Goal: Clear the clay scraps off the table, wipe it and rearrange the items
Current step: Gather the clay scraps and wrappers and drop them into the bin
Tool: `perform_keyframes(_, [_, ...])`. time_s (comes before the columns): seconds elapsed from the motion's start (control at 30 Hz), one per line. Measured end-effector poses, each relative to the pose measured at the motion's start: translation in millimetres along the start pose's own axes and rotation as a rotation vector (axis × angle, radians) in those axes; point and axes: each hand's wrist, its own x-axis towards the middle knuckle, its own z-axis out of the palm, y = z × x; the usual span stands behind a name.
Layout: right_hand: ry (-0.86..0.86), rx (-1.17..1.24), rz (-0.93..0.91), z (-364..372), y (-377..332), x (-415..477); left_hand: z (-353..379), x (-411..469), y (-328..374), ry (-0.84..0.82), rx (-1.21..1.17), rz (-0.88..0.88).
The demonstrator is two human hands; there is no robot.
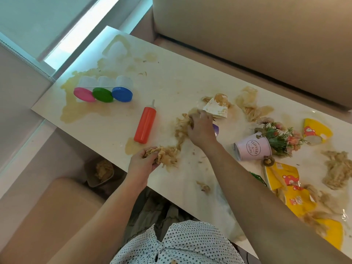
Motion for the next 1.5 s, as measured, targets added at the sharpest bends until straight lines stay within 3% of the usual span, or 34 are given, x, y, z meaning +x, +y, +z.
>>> perform_keyframes(0.07, [-0.184,-0.147,0.052,7,4,9,-5,0,3,0.019,0.003,0.009])
perform_keyframes(0.13, [-0.273,-0.271,-0.025,21,2,8,-10,1,4,0.034,0.010,0.013])
perform_keyframes(0.2, [-0.266,-0.368,-0.146,35,-7,-3,-15,3,3,0.044,0.008,0.006])
perform_keyframes(0.33, [-0.278,-0.289,-0.259,51,-13,-36,-28,7,-2,0.097,0.007,-0.019])
perform_keyframes(0.47, [-0.288,-0.169,-0.181,52,-11,-52,-38,9,-3,0.145,-0.027,-0.057])
perform_keyframes(0.63, [-0.349,-0.361,-0.248,73,-35,-56,-41,14,-8,0.142,-0.224,-0.174])
perform_keyframes(0.83, [-0.181,-0.232,-0.256,73,-4,-60,-52,12,-5,0.136,-0.249,-0.171])
perform_keyframes(1.07, [0.124,0.221,0.047,32,7,-62,-59,10,-8,0.141,-0.251,-0.157])
perform_keyframes(1.3, [0.173,0.325,-0.001,-4,-26,-54,-43,-3,25,-0.016,-0.270,-0.042])
perform_keyframes(1.5, [0.117,0.353,-0.024,-12,-59,-52,-55,-17,68,-0.094,-0.280,0.096])
